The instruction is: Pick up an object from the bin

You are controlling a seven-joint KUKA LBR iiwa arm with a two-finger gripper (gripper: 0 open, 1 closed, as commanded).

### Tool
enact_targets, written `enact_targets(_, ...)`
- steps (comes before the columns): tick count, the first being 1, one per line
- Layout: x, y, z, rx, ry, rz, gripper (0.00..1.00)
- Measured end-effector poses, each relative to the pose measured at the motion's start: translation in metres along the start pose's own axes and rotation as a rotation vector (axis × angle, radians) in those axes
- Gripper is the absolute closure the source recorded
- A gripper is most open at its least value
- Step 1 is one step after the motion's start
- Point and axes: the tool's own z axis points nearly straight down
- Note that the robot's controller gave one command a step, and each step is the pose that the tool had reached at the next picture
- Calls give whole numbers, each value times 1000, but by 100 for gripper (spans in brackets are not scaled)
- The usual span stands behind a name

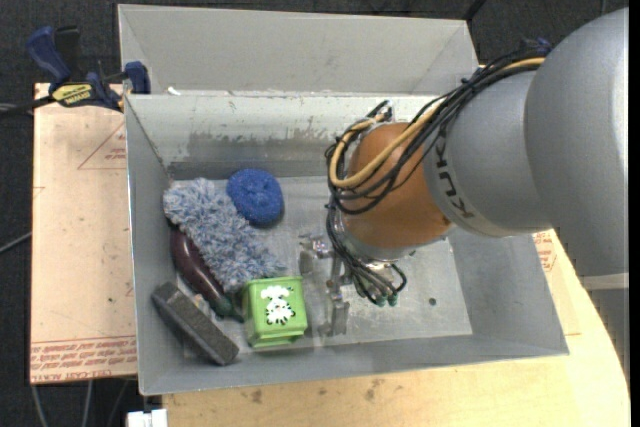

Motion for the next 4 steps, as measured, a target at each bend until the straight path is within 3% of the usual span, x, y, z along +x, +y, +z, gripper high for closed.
enact_targets(1, -2, 22, 2, 1, 0, 262, 0)
enact_targets(3, 7, 46, 8, 1, 0, -115, 0)
enact_targets(4, 1, 86, 10, 1, -6, -140, 100)
